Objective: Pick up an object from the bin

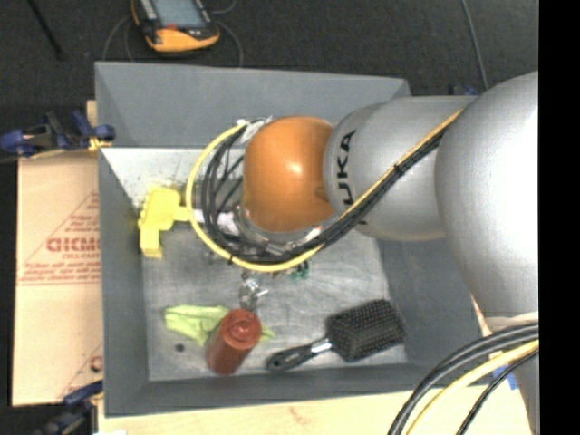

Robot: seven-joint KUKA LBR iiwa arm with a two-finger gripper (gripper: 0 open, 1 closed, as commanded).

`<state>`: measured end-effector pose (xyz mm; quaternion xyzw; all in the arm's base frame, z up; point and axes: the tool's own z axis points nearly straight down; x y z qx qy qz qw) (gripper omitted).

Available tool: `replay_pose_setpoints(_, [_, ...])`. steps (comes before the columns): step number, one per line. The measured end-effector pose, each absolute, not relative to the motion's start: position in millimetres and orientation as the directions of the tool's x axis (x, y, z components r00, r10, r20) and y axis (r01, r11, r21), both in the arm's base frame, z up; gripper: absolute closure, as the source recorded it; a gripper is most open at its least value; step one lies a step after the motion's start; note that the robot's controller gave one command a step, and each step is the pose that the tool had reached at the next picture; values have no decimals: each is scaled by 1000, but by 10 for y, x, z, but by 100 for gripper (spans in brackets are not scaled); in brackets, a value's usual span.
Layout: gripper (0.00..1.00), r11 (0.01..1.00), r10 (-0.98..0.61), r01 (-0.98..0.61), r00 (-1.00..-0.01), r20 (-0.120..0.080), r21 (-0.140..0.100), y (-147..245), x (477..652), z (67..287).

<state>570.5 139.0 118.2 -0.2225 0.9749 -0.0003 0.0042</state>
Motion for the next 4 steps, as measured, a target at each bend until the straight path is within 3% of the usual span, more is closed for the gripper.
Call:
replay_pose_setpoints(1, [0, 847, -532, -532, -847, -3, 0, 1530, 5318, 799])
replay_pose_setpoints(2, [100, 700, -714, -714, -700, -5, -2, 1770, 5284, 735])
replay_pose_setpoints(3, [100, 700, -714, -714, -700, -5, -2, 1770, 5285, 735])
replay_pose_setpoints(4, [100, 713, -702, -702, -712, -8, -4, 1652, 5335, 2371])
